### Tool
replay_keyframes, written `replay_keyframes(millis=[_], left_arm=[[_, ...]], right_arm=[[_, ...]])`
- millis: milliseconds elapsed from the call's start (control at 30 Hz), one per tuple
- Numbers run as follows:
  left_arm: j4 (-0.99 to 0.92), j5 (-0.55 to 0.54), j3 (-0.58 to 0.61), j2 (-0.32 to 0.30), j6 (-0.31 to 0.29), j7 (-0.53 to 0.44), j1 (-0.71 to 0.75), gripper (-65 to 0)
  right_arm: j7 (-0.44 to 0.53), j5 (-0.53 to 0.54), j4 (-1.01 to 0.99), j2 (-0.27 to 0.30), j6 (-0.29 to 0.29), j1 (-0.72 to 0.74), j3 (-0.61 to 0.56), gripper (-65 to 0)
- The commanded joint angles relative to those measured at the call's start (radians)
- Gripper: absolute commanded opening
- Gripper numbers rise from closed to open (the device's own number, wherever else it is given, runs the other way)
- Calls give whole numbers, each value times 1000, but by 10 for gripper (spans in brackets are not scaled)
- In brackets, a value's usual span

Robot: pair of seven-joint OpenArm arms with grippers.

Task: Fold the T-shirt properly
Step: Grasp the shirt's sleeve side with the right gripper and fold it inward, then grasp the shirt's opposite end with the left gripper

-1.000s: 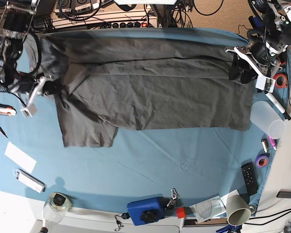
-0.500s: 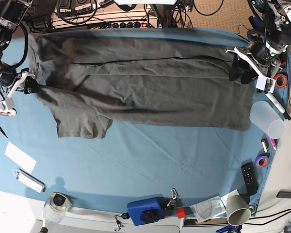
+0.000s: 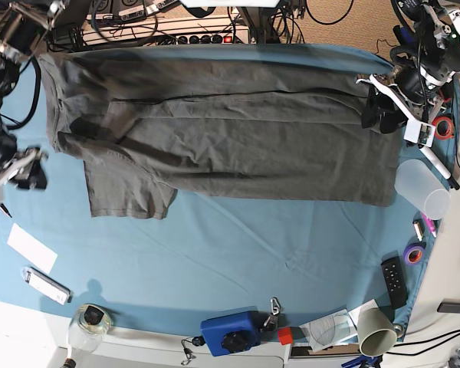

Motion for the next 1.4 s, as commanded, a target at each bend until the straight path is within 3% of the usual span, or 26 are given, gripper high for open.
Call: replay_keyframes(millis=[0, 133, 267, 567, 800, 967, 1133, 1367], left_arm=[[18, -18, -3, -6, -1, -25, -2, -405], [18, -18, -3, -6, -1, -25, -2, -405], [18, -18, -3, -6, -1, -25, -2, -405], [18, -18, -3, -6, -1, -25, -2, -405], [18, -7, -2, -6, -2, -35, -2, -405], [16, 85, 0, -12, -50, -138, -14, -405], [0, 141, 75, -51, -50, -153, -55, -404], [-140, 353, 230, -87, -19, -217, -185, -404]], right_arm=[[10, -24, 1, 24, -20, 24, -5, -388], [17, -60, -95, 24, -31, 69, -72, -388], [76, -48, -233, 23, -31, 122, -146, -388], [108, -19, -552, 23, -12, 312, -313, -388], [36, 33, -670, -17, 71, 380, -360, -388], [27, 56, -670, -68, 73, 380, -360, -388], [18, 56, -670, -101, 72, 380, -360, -388], [-14, 56, -670, -104, 72, 380, -359, -388]])
